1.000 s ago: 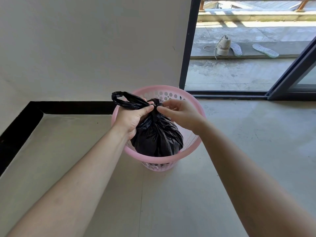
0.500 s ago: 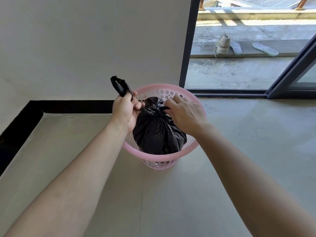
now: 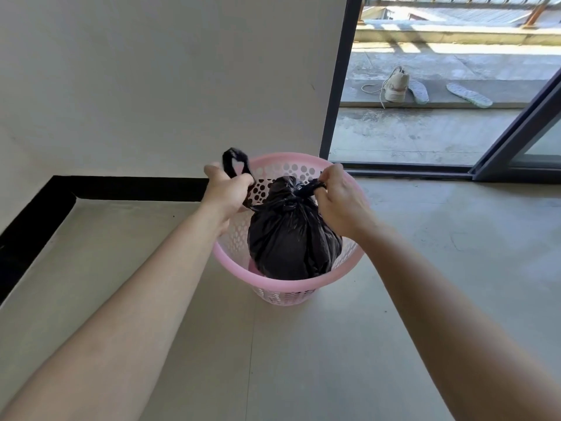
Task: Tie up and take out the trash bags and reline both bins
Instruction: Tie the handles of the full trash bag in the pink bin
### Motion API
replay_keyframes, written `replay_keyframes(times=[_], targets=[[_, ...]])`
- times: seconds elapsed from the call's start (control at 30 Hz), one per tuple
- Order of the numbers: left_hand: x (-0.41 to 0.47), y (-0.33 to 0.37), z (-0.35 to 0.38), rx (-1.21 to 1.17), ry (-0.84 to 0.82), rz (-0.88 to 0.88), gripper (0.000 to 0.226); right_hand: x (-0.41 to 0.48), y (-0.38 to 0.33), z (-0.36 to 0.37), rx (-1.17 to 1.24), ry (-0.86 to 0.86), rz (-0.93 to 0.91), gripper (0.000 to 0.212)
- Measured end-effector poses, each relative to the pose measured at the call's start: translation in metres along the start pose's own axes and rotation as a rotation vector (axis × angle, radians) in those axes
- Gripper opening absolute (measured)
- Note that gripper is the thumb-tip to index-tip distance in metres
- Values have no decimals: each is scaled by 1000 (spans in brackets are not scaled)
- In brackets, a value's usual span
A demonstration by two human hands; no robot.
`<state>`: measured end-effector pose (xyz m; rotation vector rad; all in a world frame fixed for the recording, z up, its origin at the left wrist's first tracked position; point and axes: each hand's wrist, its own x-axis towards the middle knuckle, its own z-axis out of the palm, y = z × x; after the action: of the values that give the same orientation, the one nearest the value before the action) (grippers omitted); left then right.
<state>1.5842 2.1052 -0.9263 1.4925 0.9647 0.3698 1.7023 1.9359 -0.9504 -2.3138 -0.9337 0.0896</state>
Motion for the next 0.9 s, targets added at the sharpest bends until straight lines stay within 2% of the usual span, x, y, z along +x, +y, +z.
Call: replay_keyframes(times=[0.03, 0.07, 0.17, 0.2, 0.23, 0.27, 0.3, 0.33, 0.43, 0.47, 0.5, 0.6, 0.7, 0.8, 0.9], targets=[[-1, 3, 1, 83, 68, 85, 63, 2, -1, -1, 23, 12, 2, 10], [-4, 7, 2, 150, 184, 220, 73, 2, -2, -1, 45, 11, 11, 11], [-18, 23, 6, 370, 588, 772, 69, 2, -3, -2, 64, -6, 55, 12], [-23, 29, 8, 445, 659, 911, 66, 2, -3, -2, 70, -10, 58, 13], [-23, 31, 11, 529, 655, 1007, 62, 1, -6, -2, 85, -10, 54, 12], [-23, 31, 15, 625, 583, 1054, 57, 0, -8, -2, 116, -8, 56, 11], [-20, 27, 18, 704, 463, 1022, 53, 0, -10, -2, 156, -3, 68, 9], [-16, 21, 21, 756, 300, 893, 51, 1, -11, -1, 194, 11, 88, 9], [-10, -6, 21, 719, -113, 266, 61, 3, -14, -3, 245, 44, 140, 12], [-10, -14, 20, 650, -192, 117, 63, 3, -14, -3, 268, 16, 149, 12], [-10, -20, 20, 605, -243, 42, 62, 3, -14, -2, 298, -33, 156, 12], [-5, -31, 21, 633, -321, 64, 51, 1, -14, 10, 330, -272, 179, 23], [5, -40, 22, 745, -344, 97, 54, 5, -12, 22, 228, -506, 139, 54], [4, -50, 20, 850, -334, 146, 59, 0, -2, 30, 107, -509, 16, 70], [-4, -57, 17, 944, -284, 164, 40, -4, 5, 36, 11, -497, -37, 75]])
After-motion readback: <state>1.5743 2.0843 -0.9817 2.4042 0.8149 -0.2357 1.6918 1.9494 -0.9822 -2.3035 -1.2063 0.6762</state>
